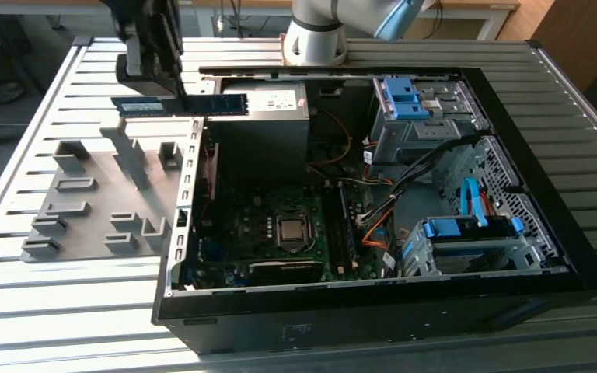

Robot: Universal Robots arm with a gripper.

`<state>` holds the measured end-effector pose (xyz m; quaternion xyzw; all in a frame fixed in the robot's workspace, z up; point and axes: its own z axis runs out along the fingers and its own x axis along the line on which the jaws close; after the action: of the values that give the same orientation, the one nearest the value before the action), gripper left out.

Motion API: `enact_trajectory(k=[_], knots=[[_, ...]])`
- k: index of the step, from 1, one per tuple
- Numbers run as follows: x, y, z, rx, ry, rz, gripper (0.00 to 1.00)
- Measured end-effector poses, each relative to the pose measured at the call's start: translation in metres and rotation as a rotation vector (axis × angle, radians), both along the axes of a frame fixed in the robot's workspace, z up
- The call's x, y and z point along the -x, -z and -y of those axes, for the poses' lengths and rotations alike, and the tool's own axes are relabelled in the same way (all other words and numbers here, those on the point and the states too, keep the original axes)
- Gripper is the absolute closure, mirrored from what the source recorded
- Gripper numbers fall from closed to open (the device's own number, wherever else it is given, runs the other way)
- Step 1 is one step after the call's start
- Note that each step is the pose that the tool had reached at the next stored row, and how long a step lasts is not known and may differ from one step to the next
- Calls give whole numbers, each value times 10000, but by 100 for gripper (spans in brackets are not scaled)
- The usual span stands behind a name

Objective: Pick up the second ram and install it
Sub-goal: 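Pick up the second ram and move it above second insertion slot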

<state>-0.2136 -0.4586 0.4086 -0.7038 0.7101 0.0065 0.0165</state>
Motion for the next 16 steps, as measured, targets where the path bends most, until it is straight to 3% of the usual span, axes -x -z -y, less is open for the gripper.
enact_trajectory(k=[16], knots=[[-554,4,0,1,8,-1,86]])
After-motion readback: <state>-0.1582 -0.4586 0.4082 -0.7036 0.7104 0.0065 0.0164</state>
